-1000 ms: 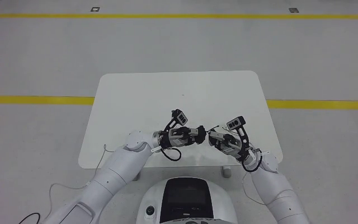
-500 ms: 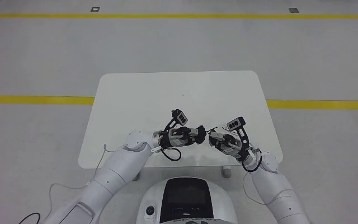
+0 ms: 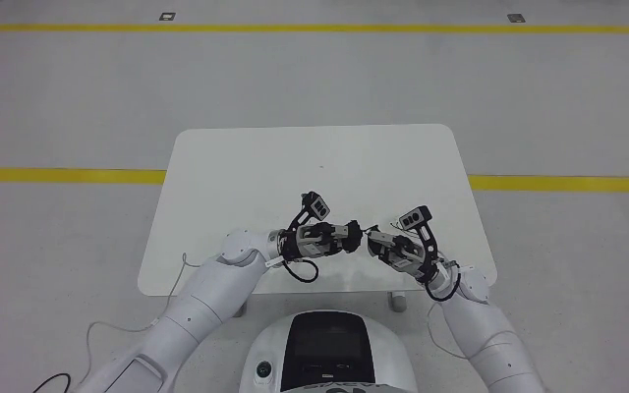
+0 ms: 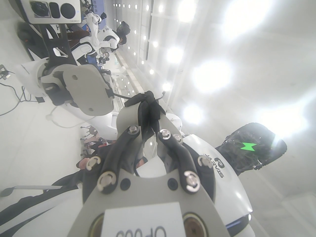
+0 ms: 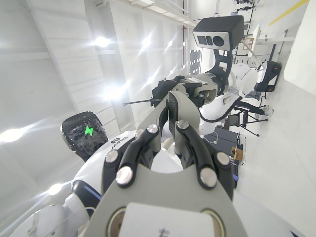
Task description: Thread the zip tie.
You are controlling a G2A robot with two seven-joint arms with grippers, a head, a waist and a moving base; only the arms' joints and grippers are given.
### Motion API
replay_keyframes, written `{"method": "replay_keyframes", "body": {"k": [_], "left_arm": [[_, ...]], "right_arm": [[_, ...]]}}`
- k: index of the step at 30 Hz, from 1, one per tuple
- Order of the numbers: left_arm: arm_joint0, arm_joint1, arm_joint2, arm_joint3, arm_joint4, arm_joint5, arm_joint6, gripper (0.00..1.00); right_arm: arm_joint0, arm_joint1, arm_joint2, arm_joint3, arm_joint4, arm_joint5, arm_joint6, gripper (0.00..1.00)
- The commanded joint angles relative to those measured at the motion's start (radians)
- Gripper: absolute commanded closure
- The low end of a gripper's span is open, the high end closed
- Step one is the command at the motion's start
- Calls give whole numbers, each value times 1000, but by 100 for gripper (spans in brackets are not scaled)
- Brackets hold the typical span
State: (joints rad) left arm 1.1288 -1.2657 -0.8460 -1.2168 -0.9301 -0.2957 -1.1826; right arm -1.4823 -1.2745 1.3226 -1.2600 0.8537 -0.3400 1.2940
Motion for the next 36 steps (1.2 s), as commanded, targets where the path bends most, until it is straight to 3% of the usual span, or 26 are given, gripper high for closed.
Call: {"method": "replay_keyframes", "body": {"k": [1,36], "left_arm": [[0,0,0,0,0,0,0,100],[0,0,0,0,0,0,0,100]], "right_arm": [[2,0,-1,5,1,0,0,100],[26,2,-14,66,3,0,-8,100]]}}
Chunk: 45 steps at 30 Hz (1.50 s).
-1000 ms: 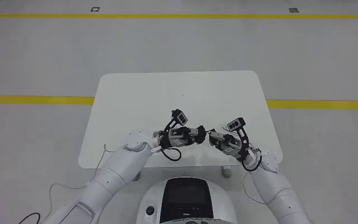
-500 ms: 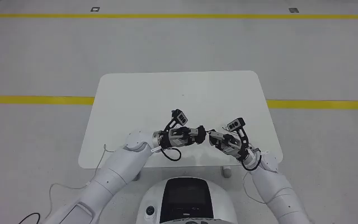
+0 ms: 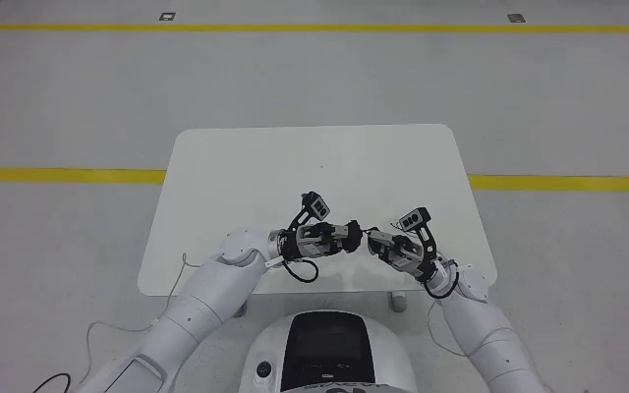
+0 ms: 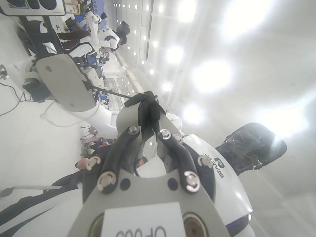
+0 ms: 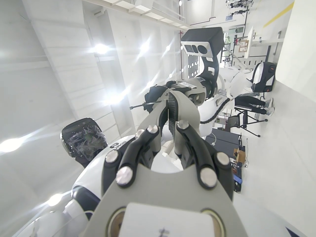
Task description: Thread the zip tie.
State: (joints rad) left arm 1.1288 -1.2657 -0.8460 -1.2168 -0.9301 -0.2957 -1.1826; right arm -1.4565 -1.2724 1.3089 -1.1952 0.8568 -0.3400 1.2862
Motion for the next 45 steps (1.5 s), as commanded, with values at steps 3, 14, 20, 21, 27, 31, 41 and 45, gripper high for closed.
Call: {"method": "replay_keyframes", "body": {"k": [3,14,20,21,27,31,41,45], "left_arm": [[0,0,0,0,0,0,0,100],[0,0,0,0,0,0,0,100],[0,0,0,0,0,0,0,100],[0,0,0,0,0,0,0,100],[0,0,0,0,0,0,0,100],[0,0,0,0,0,0,0,100],[0,0,0,0,0,0,0,100],[0,0,0,0,0,0,0,100]], "right_arm": [[2,0,-1,6,-1,0,-1,100],[8,1,-3,15,-11,0,-8,100],[8,1,-4,17,-14,0,-11,100],[8,1,-4,18,-14,0,-11,100],[10,1,-6,22,-20,0,-14,100],[11,1,-7,25,-21,0,-16,100],[14,2,-10,32,-26,0,-19,100],[16,2,-11,35,-27,0,-20,100]]}}
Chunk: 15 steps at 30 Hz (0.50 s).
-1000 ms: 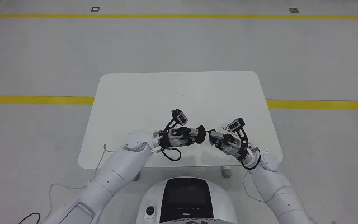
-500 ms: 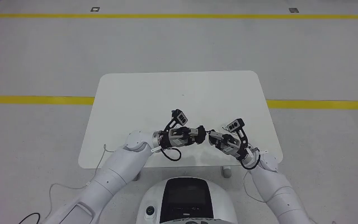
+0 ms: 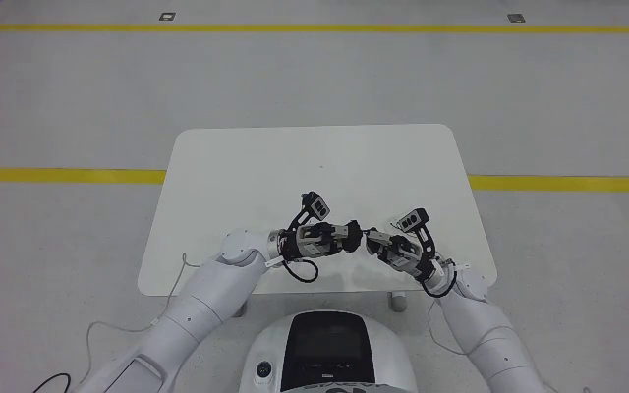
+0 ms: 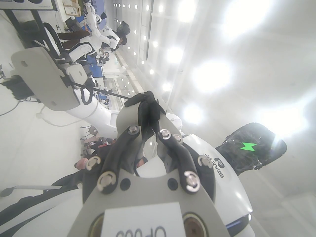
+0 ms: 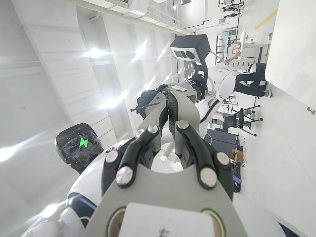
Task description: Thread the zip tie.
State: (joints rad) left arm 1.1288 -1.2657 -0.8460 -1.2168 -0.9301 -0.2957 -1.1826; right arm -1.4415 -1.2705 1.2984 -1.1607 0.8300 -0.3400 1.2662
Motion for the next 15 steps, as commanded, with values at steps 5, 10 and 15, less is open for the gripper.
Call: {"method": "replay_keyframes", "body": {"k": [5,10,15], "left_arm": [[0,0,0,0,0,0,0,100],[0,0,0,0,0,0,0,100],[0,0,0,0,0,0,0,100]], "right_arm": [[2,0,-2,5,-4,0,-3,100],[4,1,-4,9,-5,0,-4,100],[7,1,-6,13,-8,0,-5,100]]}}
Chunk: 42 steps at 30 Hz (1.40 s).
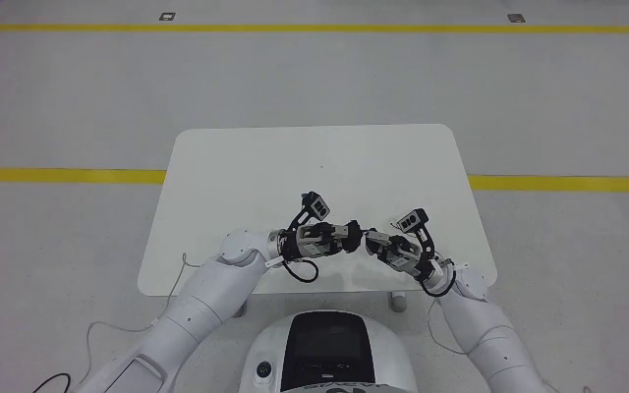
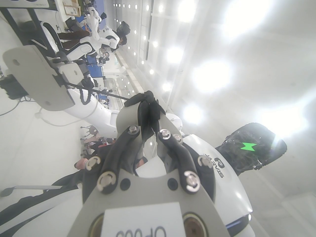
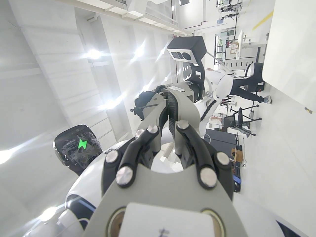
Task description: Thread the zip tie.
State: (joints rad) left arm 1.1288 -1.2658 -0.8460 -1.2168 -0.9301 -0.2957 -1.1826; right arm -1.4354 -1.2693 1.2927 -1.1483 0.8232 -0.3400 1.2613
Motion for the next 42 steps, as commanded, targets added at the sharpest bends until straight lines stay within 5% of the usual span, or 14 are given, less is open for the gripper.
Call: {"method": "replay_keyframes", "body": {"k": [1,40,42], "left_arm": [[0,0,0,0,0,0,0,100],[0,0,0,0,0,0,0,100],[0,0,0,0,0,0,0,100]], "right_arm": [[1,0,-1,2,-1,0,0,100],[-4,9,9,-4,-64,2,-34,100],[-2,10,6,0,-57,13,-32,7]]}}
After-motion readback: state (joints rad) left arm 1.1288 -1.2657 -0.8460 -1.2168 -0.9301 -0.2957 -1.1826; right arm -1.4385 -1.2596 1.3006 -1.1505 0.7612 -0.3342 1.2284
